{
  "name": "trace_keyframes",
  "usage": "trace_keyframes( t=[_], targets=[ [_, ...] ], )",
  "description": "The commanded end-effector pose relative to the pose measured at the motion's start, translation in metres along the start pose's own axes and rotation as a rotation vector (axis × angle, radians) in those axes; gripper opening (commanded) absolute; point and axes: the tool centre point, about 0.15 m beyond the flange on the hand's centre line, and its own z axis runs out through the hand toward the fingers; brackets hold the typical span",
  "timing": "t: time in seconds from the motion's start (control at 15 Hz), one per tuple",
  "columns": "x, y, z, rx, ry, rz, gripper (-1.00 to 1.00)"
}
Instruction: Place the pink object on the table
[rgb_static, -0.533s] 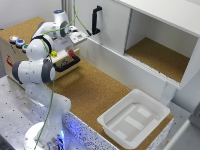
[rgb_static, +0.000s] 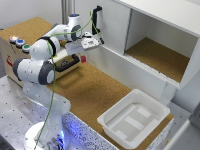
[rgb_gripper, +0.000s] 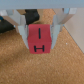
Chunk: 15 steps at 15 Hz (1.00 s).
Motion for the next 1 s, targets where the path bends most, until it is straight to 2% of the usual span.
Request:
trace_keyframes(
  t=[0.0,0.4,0.67,0.93],
  targets=[
    [-0.053,0.031,0.03,0.006,-0.008,0.082,-1.0],
    [-0.136,0.076,0.061,0.025,0.038,0.261,-1.0],
    [-0.181,0.11,0.073,0.019,0.028,0.336,-1.0],
    [-0.204,0.12,0.099,0.073,0.054,0.449,-1.0]
  ],
)
